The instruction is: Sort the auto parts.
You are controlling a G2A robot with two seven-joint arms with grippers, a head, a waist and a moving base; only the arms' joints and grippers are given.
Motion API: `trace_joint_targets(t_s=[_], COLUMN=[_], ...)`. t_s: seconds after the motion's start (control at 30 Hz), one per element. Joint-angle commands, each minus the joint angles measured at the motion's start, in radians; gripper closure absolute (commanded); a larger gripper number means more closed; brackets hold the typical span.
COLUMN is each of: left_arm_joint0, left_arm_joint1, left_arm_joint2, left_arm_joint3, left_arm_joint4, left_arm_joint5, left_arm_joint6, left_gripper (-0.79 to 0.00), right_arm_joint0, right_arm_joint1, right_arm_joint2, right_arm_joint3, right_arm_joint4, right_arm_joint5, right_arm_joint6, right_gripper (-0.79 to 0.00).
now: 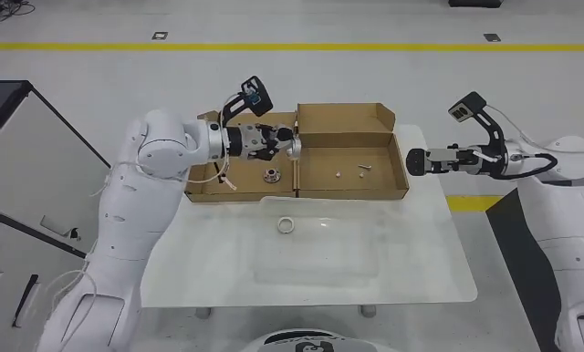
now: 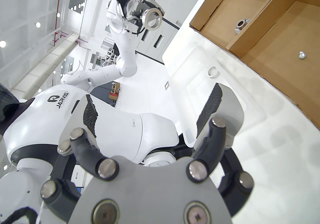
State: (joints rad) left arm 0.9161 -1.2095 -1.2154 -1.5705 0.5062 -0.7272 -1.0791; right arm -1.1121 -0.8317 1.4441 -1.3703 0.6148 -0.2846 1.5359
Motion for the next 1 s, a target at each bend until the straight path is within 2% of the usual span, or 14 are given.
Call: trace_joint_targets(t_s=[0.0,0.27,0.47,0.8,0.87,0.97], left_arm_joint0=[-0.047,-0.201,-0.268,-0.272,-0.262,-0.266], left_arm_joint1=[-0.002,-0.027,-0.051,-0.053,-0.054,-0.063], left_arm_joint2=[0.035,0.194,0.282,0.29,0.299,0.343], left_arm_joint3=[0.056,0.304,0.457,0.468,0.467,0.49], left_arm_joint4=[0.034,0.156,0.199,0.197,0.233,0.351], left_arm_joint5=[0.005,0.022,0.057,0.057,0.103,0.232], left_arm_joint6=[-0.014,-0.008,0.036,0.039,0.053,0.07], left_gripper=[0.0,0.0,0.0,0.0,0.0,0.0], right_arm_joint0=[0.0,0.0,0.0,0.0,0.0,0.0], right_arm_joint1=[0.0,0.0,0.0,0.0,0.0,0.0], right_arm_joint2=[0.0,0.0,0.0,0.0,0.0,0.0], right_arm_joint3=[0.0,0.0,0.0,0.0,0.0,0.0], right_arm_joint4=[0.0,0.0,0.0,0.0,0.0,0.0], right_arm_joint5=[0.0,0.0,0.0,0.0,0.0,0.0], right_arm_joint6=[0.0,0.0,0.0,0.0,0.0,0.0], right_gripper=[-0.785,-0.785,-0.785,-0.785,-0.785,-0.785])
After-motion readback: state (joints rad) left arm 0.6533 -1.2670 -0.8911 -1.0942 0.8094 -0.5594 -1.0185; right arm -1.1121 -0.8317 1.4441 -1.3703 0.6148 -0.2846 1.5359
